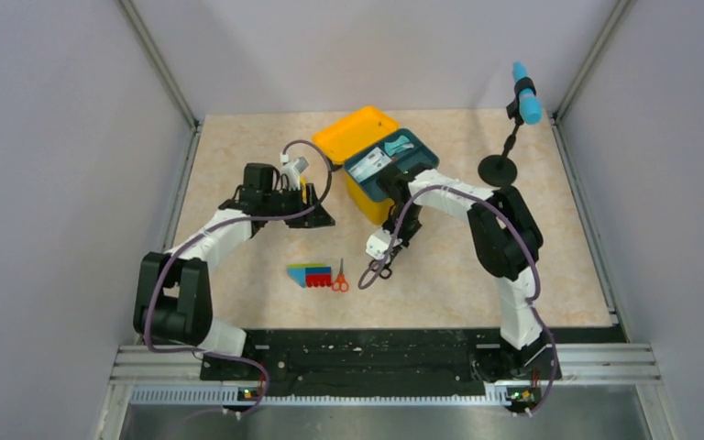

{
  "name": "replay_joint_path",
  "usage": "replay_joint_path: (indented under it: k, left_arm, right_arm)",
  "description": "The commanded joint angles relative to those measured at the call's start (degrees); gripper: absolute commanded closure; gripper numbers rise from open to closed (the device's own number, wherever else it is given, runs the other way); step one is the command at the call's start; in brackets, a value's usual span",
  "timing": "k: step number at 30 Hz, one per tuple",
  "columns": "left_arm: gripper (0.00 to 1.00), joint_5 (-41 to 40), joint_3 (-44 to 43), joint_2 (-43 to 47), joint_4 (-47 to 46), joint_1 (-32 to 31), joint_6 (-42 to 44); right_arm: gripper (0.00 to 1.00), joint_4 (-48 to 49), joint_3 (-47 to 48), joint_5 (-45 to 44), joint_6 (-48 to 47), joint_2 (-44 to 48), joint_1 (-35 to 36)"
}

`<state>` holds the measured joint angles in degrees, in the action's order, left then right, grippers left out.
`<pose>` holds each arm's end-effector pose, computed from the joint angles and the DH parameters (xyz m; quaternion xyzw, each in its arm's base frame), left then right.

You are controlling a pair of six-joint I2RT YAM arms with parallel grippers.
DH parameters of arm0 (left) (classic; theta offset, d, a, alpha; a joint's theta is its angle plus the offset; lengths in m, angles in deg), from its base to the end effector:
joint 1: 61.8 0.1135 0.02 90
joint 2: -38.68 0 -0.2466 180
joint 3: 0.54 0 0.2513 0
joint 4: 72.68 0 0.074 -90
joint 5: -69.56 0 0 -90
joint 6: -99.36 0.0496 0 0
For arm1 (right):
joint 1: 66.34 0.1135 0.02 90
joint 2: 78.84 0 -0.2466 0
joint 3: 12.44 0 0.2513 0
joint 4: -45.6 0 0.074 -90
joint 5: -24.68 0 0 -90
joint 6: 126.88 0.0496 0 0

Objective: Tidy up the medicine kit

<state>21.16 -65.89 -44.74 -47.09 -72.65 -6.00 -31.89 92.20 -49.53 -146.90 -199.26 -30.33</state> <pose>0.2993 -0.0909 0.2038 0.1058 0.8643 -0.4014 0.2842 0.2992 0.2342 0.1363 -0.9458 0.2930 0.1267 0.0601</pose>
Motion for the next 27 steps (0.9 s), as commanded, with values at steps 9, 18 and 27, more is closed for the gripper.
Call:
replay_joint_path:
  k: [9,18,27]
  left_arm:
    - [0.43,9.65,-1.88,-11.40,-7.09,-2.53,-4.14]
    - [0.43,13.33,-7.21,-20.08,-4.68,-7.64,-2.88]
    - [0.43,11.12,-10.08,-25.36,-4.87,-8.41,-4.07]
  right_arm:
    - [0.94,30.00,-28.40,-5.79,6.52,9.24,1.34]
    - [0.94,37.05,-33.57,-4.88,9.20,11.73,1.35]
    - [0.94,39.24,-34.65,-3.86,8.82,12.75,1.34]
